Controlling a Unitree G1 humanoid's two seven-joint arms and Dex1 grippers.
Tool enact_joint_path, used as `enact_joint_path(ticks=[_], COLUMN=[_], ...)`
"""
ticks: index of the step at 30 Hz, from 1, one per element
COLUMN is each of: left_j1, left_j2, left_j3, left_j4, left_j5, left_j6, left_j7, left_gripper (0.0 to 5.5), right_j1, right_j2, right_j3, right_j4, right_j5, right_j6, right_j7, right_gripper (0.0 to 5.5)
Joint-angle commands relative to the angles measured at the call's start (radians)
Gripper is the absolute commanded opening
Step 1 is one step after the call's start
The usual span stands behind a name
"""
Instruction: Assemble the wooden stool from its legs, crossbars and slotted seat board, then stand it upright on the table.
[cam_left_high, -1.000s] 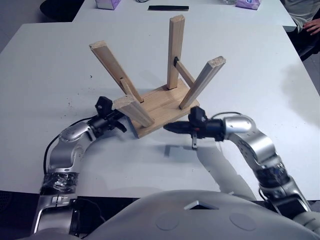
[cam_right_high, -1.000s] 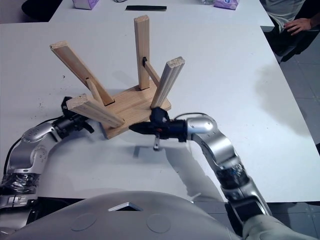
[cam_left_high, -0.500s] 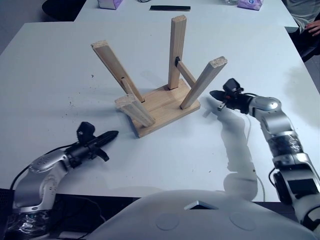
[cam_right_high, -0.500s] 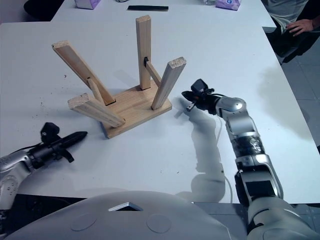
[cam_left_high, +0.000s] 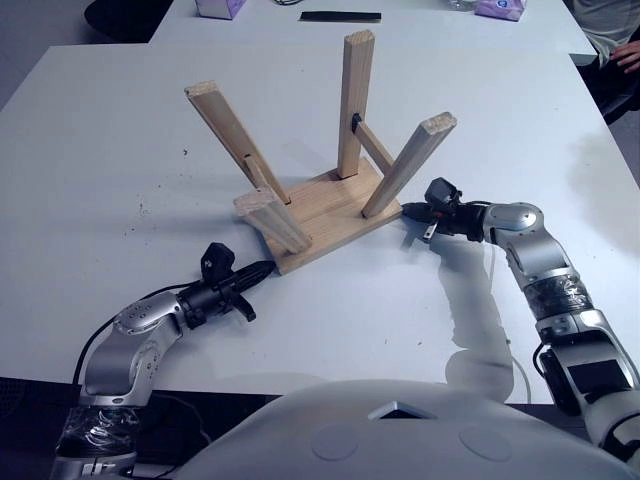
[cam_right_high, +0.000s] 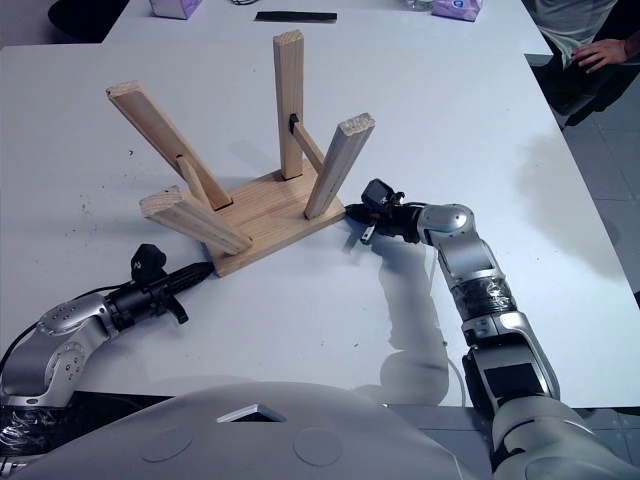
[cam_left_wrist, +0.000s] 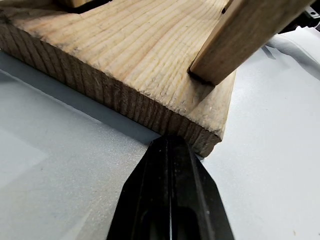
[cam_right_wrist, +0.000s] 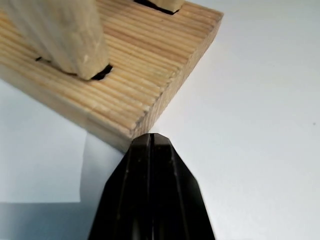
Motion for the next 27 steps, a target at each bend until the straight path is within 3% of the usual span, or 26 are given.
enact_joint_path(ticks=[1,5,15,27], left_j1=[0.006,-0.026,-0.013,0.063], left_j2=[-0.005,-0.015,-0.038,-0.053], left_j3=[-0.041,-0.054,-0.090,-0.045], left_j4=[-0.004,0.013,-0.020,-0.104], left_j5=[0.024,0.043,0.059,0.050], left_j6=[0.021,0.005,-0.032,-0.021], left_j7=[0.006,0.023,0.018,0.069], left_gripper=[0.01,0.01,0.01,0.01], right_j1=[0.025,0.079,0.435,0.466], right_j2=[0.023,-0.007,-0.235,-0.263], right_j3=[0.029,0.033,-0.071,-0.122], right_j4=[-0.037,-0.125,-0.639,-0.678], right_j5=[0.004,0.019,0.166,0.176], right_j6=[0.031,0.060,0.236,0.288], right_j7=[0.015,0.043,0.110,0.074], right_gripper=[0.00,0.00,0.00,0.00])
